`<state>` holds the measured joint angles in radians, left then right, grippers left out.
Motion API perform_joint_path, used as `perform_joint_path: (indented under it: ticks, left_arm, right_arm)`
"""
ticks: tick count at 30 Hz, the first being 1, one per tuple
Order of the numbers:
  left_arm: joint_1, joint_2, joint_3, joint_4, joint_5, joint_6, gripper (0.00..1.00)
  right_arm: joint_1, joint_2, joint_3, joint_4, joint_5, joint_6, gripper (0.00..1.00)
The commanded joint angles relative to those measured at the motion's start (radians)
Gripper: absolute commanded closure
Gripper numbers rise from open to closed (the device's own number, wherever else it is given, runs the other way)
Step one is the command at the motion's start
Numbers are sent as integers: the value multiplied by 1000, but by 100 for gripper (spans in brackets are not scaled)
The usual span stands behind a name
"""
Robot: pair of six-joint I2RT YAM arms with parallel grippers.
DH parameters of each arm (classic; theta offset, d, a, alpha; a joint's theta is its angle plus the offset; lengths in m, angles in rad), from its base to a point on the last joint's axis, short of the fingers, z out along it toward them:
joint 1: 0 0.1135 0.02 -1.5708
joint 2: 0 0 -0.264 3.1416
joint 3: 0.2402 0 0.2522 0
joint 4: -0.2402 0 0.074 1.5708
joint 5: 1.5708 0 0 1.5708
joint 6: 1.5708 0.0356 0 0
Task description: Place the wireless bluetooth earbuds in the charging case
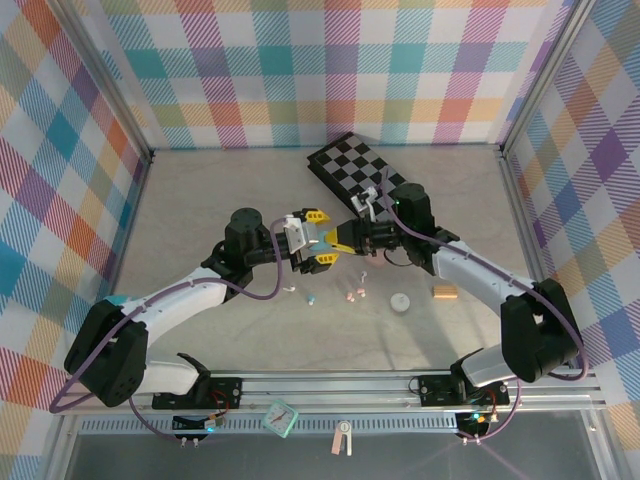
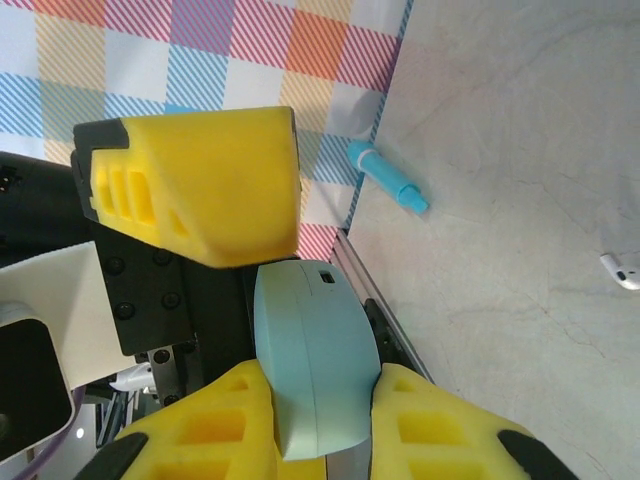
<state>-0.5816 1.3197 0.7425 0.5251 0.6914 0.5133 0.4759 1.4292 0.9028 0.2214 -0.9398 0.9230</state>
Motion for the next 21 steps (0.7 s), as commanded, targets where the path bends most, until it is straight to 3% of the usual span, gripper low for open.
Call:
perform_joint_path:
  ticks: [1, 6, 17, 21]
  left_arm:
    - [-3, -24, -9, 11, -10, 5, 18]
    - [6, -18, -14, 19, -3, -3, 19]
    - [8, 8, 6, 39, 39, -20, 67]
    - [6, 6, 9, 38, 52, -23, 73]
  right_arm:
    - [-19, -40, -8, 27, -18, 5, 89]
    - [-45, -69, -23, 30, -25, 15, 89]
    - [-48, -88, -42, 51, -46, 38, 88]
    - [-47, -90, -50, 81, -41, 64, 71]
